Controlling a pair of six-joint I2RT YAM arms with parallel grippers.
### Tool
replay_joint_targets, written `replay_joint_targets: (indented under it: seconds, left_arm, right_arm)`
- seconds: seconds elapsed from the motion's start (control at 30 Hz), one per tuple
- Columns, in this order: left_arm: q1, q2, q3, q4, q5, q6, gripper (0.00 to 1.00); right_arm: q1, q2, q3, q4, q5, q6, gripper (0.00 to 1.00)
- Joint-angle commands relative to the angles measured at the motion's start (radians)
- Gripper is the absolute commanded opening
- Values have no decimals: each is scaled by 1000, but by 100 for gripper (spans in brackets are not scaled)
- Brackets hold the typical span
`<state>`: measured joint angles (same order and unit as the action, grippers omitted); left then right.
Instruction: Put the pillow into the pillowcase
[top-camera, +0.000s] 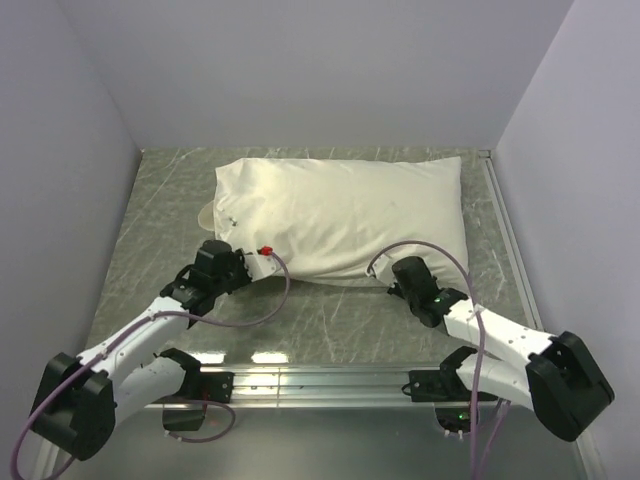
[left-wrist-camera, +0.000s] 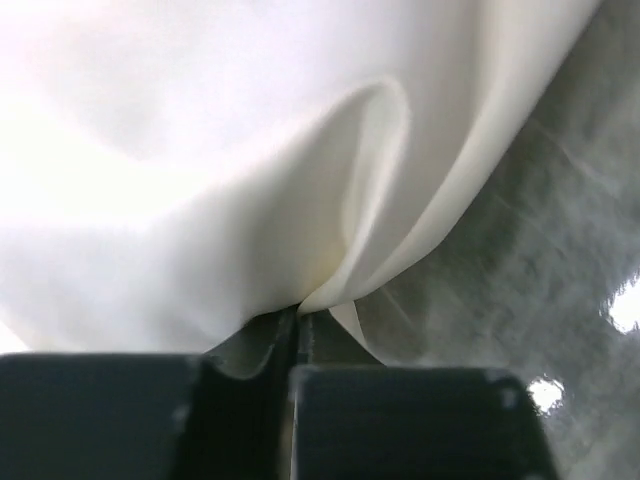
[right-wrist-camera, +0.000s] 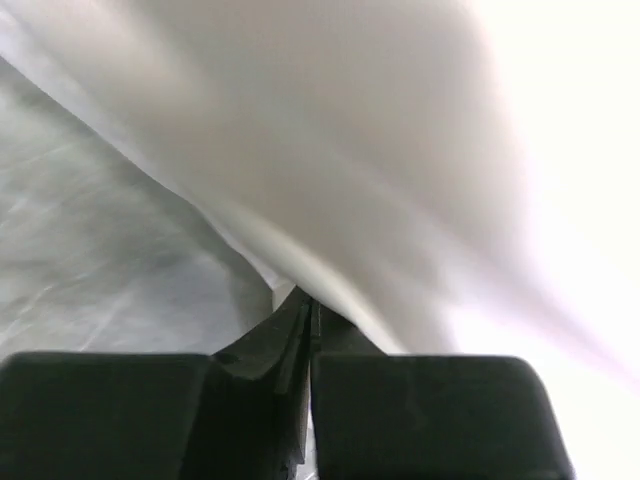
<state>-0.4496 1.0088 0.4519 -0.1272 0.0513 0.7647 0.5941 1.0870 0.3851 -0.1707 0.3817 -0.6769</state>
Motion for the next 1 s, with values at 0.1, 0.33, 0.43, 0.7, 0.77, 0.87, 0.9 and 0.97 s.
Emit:
replay_joint_targets:
  seconds: [0.1, 0.33, 0.43, 0.7, 0.77, 0.87, 0.9, 0.97]
  left_arm:
    - [29, -114, 206, -26, -8, -125, 0]
    - [124, -127, 473, -112, 51, -270, 0]
    - [138, -130, 599, -135, 51, -310, 0]
    - [140, -131, 777, -255, 97, -369, 0]
    - [140, -134, 752, -238, 108, -372, 0]
    - [140, -127, 709, -229, 108, -380, 0]
    - [140, -124, 693, -229, 108, -380, 0]
    - [140, -119, 682, -221, 111, -384, 0]
  right_arm:
    - [-37, -200, 157, -19, 68, -32, 0]
    - [-56, -371, 398, -116, 49, -50, 0]
    - [-76, -398, 546, -134, 63, -47, 0]
    - [-85, -409, 807, -493, -86, -7, 7]
    - [-85, -382, 786, -674, -318, 20, 56]
    - [-83, -421, 576, -735, -411, 4, 96]
    - [-85, -441, 446, -666, -403, -45, 96]
    - [-83, -495, 338, -566, -383, -85, 97]
